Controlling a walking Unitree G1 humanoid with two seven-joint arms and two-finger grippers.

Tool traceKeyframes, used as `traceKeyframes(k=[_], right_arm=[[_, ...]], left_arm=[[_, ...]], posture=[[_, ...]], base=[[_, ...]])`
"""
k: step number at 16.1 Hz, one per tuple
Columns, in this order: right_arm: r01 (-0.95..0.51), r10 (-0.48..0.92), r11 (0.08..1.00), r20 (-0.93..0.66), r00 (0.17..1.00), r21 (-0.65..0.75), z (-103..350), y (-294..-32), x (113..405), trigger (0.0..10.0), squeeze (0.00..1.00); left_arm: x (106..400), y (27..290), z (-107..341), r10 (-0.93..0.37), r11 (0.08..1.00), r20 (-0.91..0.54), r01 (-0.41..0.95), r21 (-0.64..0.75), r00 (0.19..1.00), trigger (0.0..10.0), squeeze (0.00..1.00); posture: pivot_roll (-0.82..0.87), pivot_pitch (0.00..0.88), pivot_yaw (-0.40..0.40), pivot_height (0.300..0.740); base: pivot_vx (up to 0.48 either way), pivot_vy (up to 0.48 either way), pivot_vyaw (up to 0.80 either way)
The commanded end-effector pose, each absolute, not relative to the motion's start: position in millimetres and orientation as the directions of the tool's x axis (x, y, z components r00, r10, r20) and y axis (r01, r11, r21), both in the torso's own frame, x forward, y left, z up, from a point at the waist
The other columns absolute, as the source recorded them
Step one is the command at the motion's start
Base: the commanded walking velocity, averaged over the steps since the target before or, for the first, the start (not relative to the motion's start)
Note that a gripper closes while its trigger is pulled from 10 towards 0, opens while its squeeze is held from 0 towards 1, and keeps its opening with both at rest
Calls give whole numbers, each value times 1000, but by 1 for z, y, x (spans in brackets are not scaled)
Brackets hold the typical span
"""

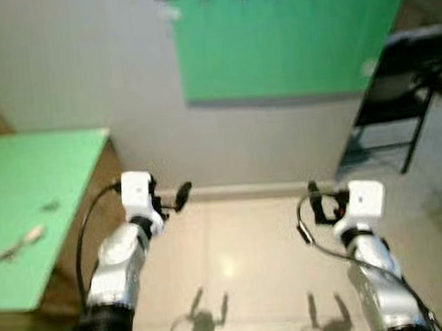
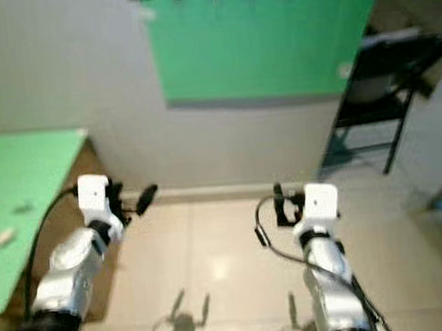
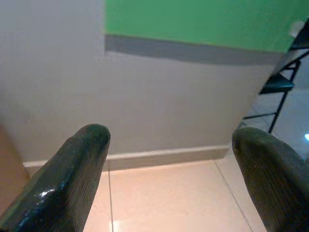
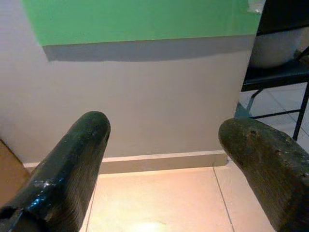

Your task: Hang keys on a hook

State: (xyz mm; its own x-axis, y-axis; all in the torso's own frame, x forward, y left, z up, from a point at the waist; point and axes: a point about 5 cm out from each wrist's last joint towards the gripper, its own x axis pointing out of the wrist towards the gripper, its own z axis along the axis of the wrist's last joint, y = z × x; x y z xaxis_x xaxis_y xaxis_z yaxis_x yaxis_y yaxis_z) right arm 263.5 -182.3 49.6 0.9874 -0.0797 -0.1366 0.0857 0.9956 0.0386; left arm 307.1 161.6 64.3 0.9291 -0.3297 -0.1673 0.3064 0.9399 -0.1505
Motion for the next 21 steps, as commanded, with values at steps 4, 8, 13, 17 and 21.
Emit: traceKeyframes(k=[4,8,13,17,21], right_arm=[[102,-99,995,-130,987,20,51,-190,260,10000,0],[70,-66,997,-153,986,25,47,-185,258,10000,0],[24,-19,999,-158,987,29,46,-178,260,10000,0],[4,0,1000,-166,986,23,44,-177,261,10000,0],[-18,20,1000,-181,983,14,44,-178,266,10000,0]], left_arm=[[308,146,62,-345,938,-192,332,-98,919,10000,0],[312,145,63,-331,944,-196,322,-76,923,10000,0],[311,144,61,-337,941,-207,333,-57,918,10000,0],[310,146,61,-330,944,-205,327,-46,922,10000,0],[311,145,62,-315,949,-194,311,-50,929,10000,0]], posture=[[-103,0,31,740],[-107,0,37,740],[-95,0,44,740],[-81,0,34,740],[-72,0,35,740]], base=[[223,0,0],[452,0,0],[450,0,266],[452,0,581],[445,0,573]])
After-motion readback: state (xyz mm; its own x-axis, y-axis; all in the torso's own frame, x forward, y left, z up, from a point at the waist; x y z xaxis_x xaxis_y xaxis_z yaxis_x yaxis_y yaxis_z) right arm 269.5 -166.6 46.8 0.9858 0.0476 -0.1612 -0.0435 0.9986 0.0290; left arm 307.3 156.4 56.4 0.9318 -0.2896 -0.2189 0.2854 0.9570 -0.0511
